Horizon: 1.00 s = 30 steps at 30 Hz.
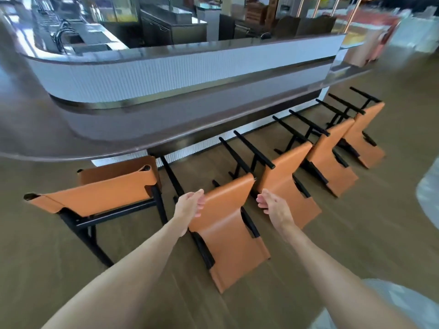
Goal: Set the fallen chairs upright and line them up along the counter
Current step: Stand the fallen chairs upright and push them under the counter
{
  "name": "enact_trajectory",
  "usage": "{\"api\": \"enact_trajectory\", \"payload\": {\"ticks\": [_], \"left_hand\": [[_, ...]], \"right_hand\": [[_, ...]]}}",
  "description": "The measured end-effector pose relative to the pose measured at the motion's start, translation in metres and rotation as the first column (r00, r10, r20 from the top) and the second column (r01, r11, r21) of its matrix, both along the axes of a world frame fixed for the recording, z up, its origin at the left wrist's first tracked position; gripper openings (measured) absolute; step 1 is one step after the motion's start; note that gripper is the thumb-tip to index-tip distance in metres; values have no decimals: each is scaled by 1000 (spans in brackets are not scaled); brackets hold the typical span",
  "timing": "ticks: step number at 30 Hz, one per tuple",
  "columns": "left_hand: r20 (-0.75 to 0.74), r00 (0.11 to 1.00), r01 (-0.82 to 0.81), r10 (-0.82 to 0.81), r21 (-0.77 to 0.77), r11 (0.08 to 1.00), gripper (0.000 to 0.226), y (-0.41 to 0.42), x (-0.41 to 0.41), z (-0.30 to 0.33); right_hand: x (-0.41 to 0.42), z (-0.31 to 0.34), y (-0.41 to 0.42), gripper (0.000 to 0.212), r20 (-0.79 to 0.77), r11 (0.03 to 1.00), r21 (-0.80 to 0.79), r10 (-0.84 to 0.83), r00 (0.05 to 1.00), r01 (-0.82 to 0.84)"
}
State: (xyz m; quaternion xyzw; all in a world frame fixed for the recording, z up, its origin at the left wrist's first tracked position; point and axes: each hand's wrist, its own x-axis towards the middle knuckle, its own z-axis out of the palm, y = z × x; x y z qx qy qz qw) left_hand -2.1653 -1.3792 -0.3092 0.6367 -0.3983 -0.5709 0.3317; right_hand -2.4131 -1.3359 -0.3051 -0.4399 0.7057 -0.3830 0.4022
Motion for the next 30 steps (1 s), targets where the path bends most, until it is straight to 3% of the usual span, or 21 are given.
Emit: {"api": "enact_trajectory", "payload": {"ticks": [6, 14, 22, 26, 30], "left_hand": [[92, 993, -82, 74, 81, 993, 34, 23, -17, -35], [107, 983, -163, 146, 169, 972, 37, -55, -50, -97], [6, 995, -100, 104, 327, 940, 34, -55, -138, -158], [-23, 948, -280, 316, 407, 869, 31, -58, -145, -177], [-48, 809, -509, 586, 443, 738, 38, -61, -157, -186]], "right_hand": [[-48, -25, -10, 40, 35, 996, 87, 15, 999, -18], [-65, -80, -40, 47, 218, 970, 226, -136, 966, 85], [-134, -124, -67, 52, 104, 895, 413, -231, 967, 170], [-141, -146, -102, 46, 174, 895, 439, -165, 971, 73], [-141, -180, -131, 51, 253, 869, 488, -54, 966, -79]]}}
